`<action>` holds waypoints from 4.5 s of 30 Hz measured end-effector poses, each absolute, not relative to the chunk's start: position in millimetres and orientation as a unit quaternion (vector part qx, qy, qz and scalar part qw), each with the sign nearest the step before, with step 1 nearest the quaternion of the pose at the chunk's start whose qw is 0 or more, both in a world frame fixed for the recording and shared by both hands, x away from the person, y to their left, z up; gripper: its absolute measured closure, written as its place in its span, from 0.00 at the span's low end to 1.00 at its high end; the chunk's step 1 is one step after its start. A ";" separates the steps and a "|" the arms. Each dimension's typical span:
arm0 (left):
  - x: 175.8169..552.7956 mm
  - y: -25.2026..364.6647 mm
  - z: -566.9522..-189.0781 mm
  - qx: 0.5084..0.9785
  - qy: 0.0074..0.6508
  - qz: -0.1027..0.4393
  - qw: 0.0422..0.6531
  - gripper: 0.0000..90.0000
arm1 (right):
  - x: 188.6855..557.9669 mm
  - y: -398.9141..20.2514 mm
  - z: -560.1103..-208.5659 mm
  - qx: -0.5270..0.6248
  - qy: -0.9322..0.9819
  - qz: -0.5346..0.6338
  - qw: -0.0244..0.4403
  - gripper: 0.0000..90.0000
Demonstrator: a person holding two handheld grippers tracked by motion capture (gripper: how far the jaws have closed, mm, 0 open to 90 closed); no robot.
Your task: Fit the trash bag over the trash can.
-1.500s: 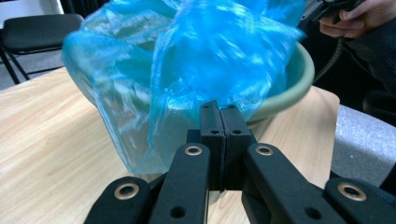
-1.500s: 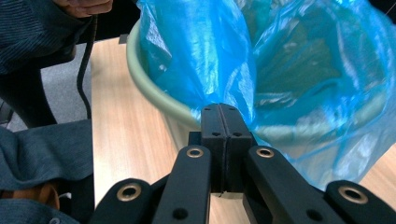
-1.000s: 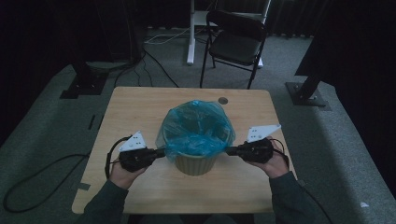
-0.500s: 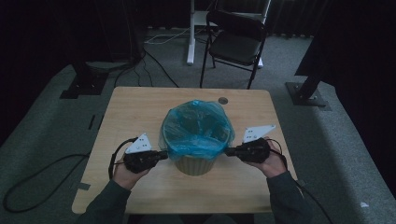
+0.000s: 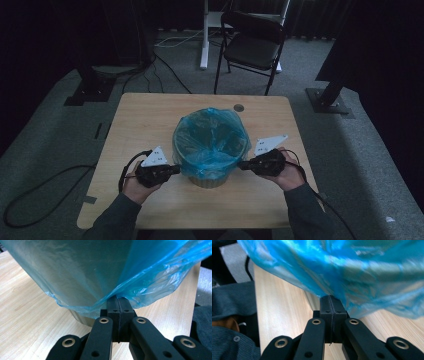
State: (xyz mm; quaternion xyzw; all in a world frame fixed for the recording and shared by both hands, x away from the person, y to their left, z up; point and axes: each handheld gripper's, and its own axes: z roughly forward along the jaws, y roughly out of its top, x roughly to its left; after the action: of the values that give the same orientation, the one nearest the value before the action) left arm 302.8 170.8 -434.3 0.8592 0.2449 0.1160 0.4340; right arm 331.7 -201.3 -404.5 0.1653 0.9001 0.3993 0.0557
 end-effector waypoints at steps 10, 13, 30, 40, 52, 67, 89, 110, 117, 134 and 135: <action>306.4 181.4 -436.1 0.852 0.264 0.110 0.438 1.00 | 336.2 -210.5 -412.7 0.193 0.904 0.374 0.071 1.00; 307.1 192.0 -433.4 0.839 0.274 0.102 0.458 0.93 | 335.3 -219.1 -409.4 0.199 0.901 0.378 0.076 1.00; 308.6 222.1 -398.7 0.796 0.282 0.126 0.521 0.68 | 325.2 -248.9 -369.1 0.179 0.856 0.475 0.095 0.74; 336.2 214.3 -388.0 0.776 0.308 0.129 0.536 0.71 | 350.7 -226.5 -359.5 0.218 0.840 0.474 0.148 0.87; 364.8 200.8 -385.3 0.766 0.337 0.111 0.536 0.69 | 402.5 -187.9 -357.6 0.262 0.837 0.439 0.196 0.81; 366.9 197.9 -387.1 0.765 0.338 0.115 0.535 0.69 | 434.3 -189.5 -365.4 0.315 0.820 0.448 0.165 1.00; 364.8 198.3 -389.5 0.760 0.340 0.112 0.543 0.69 | 445.3 -196.4 -414.4 0.369 0.855 0.348 0.103 1.00; 326.6 179.9 -374.0 0.773 0.287 0.111 0.555 0.65 | 339.3 -229.1 -376.2 0.303 0.837 0.442 0.113 0.74; 314.0 160.9 -379.6 0.788 0.261 0.096 0.550 0.65 | 330.2 -222.2 -390.3 0.285 0.853 0.425 0.104 0.73; 346.7 126.3 -355.1 0.815 0.236 0.103 0.520 0.64 | 334.1 -212.1 -407.0 0.273 0.869 0.400 0.098 1.00; 350.7 123.8 -353.1 0.817 0.235 0.103 0.516 0.64 | 333.8 -211.6 -407.4 0.271 0.870 0.399 0.098 1.00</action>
State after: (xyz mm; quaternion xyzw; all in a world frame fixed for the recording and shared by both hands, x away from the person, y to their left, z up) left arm 350.7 123.8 -353.1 0.8172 0.2350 0.1031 0.5161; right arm 333.8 -211.6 -407.4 0.2713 0.8703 0.3990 0.0982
